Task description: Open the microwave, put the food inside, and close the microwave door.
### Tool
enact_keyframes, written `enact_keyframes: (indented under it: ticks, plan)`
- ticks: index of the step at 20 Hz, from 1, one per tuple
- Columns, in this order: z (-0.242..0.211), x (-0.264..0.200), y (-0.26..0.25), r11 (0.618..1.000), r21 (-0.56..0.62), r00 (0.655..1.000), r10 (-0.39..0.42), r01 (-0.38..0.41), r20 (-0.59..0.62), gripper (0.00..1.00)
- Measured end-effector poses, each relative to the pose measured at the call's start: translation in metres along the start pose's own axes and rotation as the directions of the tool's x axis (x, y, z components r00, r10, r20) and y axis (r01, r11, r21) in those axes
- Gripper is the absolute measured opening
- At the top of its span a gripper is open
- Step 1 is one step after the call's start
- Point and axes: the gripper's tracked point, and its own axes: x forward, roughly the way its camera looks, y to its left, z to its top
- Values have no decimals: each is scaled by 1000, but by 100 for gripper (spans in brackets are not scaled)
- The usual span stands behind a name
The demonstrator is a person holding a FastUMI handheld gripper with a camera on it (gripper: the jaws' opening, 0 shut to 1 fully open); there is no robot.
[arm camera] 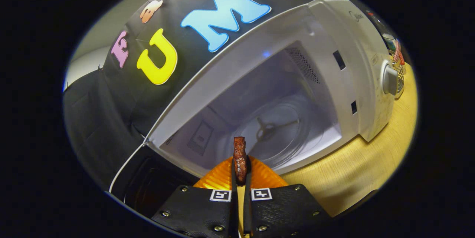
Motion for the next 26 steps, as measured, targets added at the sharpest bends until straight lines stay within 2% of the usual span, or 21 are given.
enact_keyframes:
  ticks: [6, 8, 10, 12, 14, 15, 18, 19, 22, 24, 26]
  plan:
    - [0, 24, -10, 1000, 8, 1000, -16, 16, -1, 7]
    - [3, 30, -10, 1000, -15, 1000, -19, 19, 8, 9]
    - [7, 34, -16, 994, -87, 998, -57, 59, 19, 12]
    - [14, 37, -23, 975, -185, 992, -116, 122, 44, 21]
    - [24, 38, -37, 935, -293, 980, -180, 198, 89, 41]
    - [29, 38, -39, 919, -333, 976, -182, 212, 119, 60]
    - [50, 30, -35, 855, -448, 959, -177, 262, 223, 99]
    - [51, 28, -32, 841, -474, 959, -167, 261, 230, 99]
    - [49, 18, -26, 831, -503, 966, -149, 238, 211, 99]
    - [47, 4, -19, 833, -512, 974, -134, 209, 180, 99]
    - [47, -17, -11, 815, -547, 979, -120, 193, 167, 99]
